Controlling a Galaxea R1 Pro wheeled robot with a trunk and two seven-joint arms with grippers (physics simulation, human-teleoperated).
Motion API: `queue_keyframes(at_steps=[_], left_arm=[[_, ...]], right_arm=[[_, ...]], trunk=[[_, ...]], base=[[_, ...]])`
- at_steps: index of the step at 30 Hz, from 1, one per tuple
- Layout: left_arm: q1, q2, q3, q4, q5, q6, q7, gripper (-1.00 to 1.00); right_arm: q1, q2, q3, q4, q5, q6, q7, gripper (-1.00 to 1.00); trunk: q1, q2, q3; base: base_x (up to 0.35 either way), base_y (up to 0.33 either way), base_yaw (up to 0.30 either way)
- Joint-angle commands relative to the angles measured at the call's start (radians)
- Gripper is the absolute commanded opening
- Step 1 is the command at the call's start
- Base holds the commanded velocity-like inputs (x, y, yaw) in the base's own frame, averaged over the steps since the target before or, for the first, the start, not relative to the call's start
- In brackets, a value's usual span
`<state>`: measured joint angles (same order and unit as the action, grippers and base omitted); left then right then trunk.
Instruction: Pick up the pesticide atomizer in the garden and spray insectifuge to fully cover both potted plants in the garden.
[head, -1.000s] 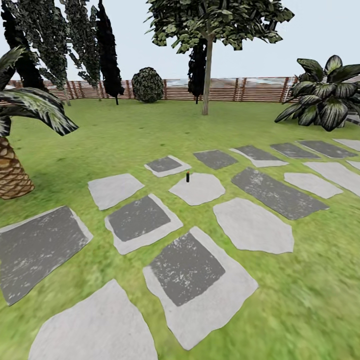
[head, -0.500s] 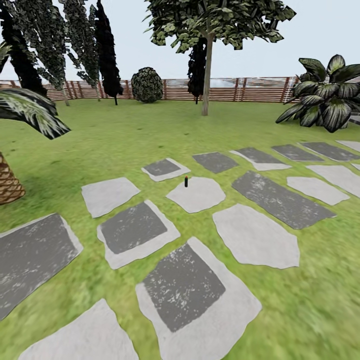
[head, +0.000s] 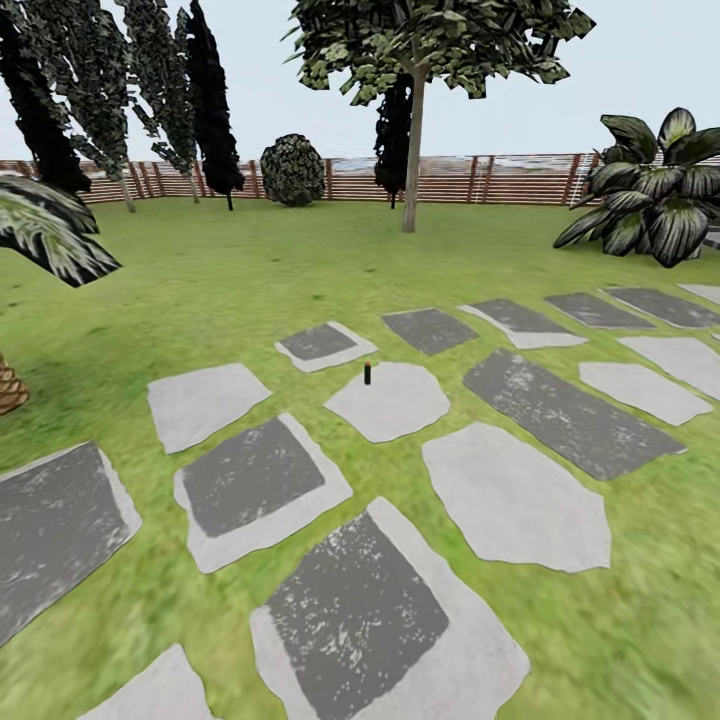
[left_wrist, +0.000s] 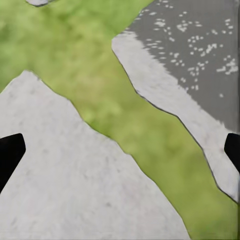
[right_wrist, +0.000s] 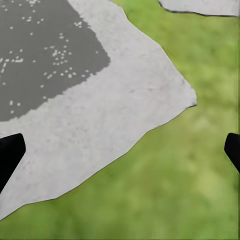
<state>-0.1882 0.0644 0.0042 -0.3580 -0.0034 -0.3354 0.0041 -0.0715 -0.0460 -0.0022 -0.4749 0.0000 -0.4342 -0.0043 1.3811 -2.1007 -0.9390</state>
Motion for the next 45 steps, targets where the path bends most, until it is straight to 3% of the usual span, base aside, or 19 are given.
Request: queue_keyframes(at_steps=[1,45], left_arm=[[0.0,0.0,0.0,0.001,0.0,-0.003,0.0,1.0],[0.0,0.0,-0.001,0.001,-0.001,-0.002,-0.001,1.0]], right_arm=[[-0.001,0.0,0.0,0.001,0.0,-0.003,0.0,1.0],[-0.001,0.0,0.003,0.002,0.002,-0.003,0.0,1.0]], trunk=[[0.0,0.0,-0.001],[0.0,0.0,-0.001]], base=[[0.302,-0.136,0.0],[0.283,-0.164,0.0]])
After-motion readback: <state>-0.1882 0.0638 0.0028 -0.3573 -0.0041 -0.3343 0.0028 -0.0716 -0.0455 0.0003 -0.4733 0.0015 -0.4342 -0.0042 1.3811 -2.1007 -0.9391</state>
